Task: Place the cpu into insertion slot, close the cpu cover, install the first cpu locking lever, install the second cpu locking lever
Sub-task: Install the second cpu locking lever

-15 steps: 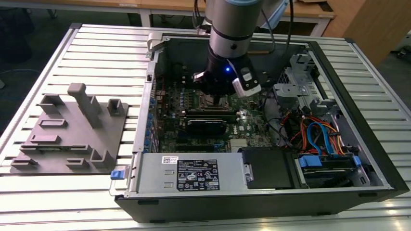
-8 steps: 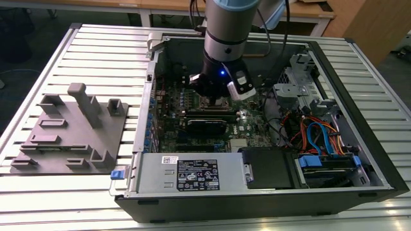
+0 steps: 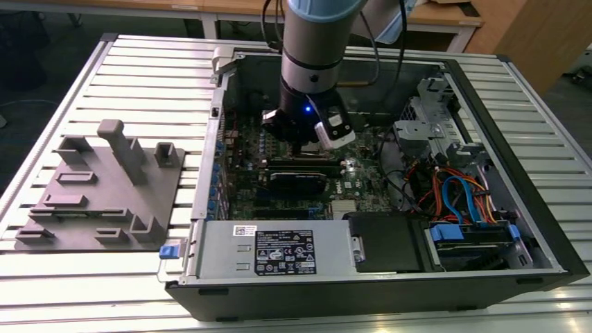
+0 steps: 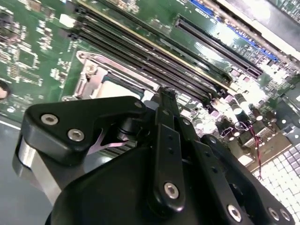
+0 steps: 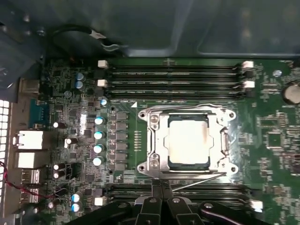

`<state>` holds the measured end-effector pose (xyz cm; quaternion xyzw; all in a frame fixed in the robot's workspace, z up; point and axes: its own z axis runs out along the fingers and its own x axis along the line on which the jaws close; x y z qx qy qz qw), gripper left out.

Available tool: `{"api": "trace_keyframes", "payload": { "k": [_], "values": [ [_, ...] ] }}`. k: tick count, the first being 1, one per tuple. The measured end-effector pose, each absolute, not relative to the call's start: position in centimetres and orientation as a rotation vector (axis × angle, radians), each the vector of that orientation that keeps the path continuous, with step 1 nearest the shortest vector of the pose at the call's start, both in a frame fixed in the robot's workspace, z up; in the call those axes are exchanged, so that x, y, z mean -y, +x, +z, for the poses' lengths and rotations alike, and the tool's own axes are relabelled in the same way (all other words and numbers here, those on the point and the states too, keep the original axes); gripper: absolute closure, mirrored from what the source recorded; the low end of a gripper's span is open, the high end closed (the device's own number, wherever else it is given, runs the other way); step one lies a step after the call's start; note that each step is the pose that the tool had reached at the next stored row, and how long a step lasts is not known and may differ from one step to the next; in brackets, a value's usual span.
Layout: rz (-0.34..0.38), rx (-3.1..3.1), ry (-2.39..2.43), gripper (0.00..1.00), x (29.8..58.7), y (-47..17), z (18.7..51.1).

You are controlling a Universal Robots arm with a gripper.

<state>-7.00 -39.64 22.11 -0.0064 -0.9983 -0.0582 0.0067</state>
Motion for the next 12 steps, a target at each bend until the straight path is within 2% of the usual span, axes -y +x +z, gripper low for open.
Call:
{"api": "trace_keyframes", "payload": {
  "k": [12],
  "values": [
    [-0.199,3.122,-0.039,0.9,39.96,-7.85,21.08]
  ]
}}
